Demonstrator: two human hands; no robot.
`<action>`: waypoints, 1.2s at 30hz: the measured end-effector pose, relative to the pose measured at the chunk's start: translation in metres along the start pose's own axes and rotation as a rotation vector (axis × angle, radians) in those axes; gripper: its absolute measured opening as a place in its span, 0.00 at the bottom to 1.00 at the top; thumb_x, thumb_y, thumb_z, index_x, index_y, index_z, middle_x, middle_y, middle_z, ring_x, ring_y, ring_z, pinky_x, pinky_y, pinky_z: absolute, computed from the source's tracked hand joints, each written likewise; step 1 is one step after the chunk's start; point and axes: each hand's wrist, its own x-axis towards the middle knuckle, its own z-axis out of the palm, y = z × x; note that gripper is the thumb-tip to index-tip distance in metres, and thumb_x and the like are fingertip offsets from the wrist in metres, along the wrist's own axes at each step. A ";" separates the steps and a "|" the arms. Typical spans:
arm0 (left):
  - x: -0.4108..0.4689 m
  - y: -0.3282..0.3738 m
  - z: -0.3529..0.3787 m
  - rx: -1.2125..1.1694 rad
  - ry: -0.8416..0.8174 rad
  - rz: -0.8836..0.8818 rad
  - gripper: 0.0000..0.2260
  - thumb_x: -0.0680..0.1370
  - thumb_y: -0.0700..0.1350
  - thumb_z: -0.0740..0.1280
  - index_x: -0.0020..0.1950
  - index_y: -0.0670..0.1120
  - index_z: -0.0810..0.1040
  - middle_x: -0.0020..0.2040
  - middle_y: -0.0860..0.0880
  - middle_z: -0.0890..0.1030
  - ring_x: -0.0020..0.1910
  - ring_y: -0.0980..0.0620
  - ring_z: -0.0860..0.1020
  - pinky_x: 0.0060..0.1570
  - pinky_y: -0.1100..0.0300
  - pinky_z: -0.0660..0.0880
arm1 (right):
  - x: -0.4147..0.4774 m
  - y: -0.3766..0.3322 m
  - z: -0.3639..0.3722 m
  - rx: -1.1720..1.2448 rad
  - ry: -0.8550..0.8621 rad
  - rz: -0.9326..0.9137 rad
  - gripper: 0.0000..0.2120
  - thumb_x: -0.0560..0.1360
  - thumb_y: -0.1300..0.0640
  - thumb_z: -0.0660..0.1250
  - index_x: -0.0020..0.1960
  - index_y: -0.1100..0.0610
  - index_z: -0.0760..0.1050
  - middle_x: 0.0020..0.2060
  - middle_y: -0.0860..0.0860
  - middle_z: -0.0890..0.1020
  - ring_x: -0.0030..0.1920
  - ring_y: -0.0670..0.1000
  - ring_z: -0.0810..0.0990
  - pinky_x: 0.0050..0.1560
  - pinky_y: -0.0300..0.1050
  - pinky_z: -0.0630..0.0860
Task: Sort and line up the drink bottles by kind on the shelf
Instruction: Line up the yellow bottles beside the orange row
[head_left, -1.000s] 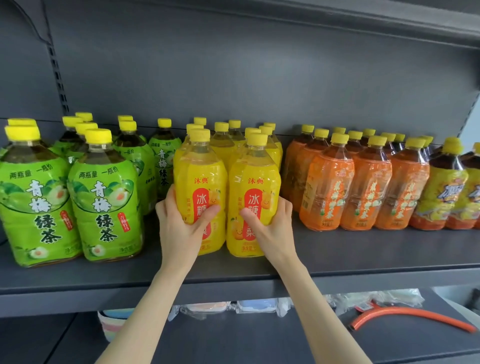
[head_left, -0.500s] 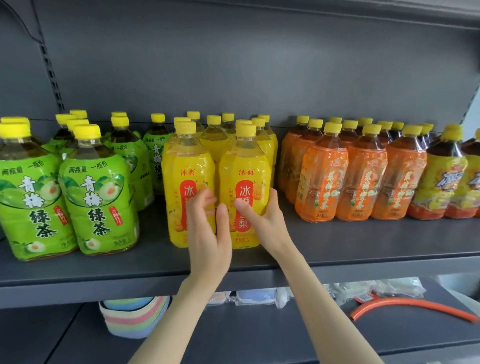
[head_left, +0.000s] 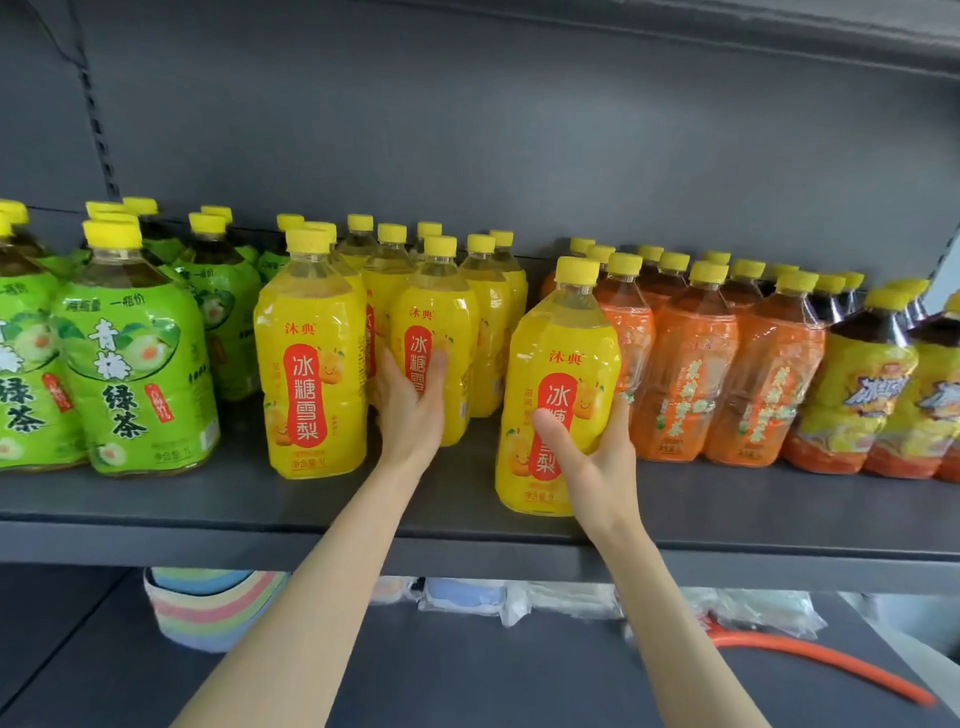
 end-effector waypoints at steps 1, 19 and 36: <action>0.003 -0.003 0.002 0.074 0.006 -0.022 0.43 0.71 0.68 0.58 0.78 0.48 0.47 0.77 0.46 0.55 0.76 0.45 0.54 0.73 0.43 0.53 | 0.000 0.001 -0.005 -0.005 0.012 -0.002 0.25 0.64 0.42 0.72 0.57 0.40 0.66 0.50 0.38 0.80 0.50 0.36 0.80 0.42 0.33 0.79; 0.031 0.004 0.009 -0.084 -0.395 -0.199 0.31 0.72 0.58 0.69 0.72 0.53 0.63 0.66 0.49 0.73 0.65 0.48 0.72 0.57 0.54 0.69 | 0.008 0.006 -0.021 -0.094 0.138 -0.070 0.28 0.63 0.43 0.75 0.57 0.44 0.65 0.50 0.39 0.78 0.47 0.41 0.81 0.39 0.30 0.78; 0.009 0.015 0.029 -0.169 -0.397 -0.097 0.26 0.77 0.54 0.64 0.73 0.52 0.61 0.60 0.55 0.72 0.55 0.58 0.70 0.46 0.66 0.69 | 0.010 0.005 -0.029 -0.109 0.147 -0.075 0.27 0.63 0.46 0.72 0.58 0.46 0.65 0.48 0.38 0.78 0.45 0.31 0.80 0.38 0.28 0.76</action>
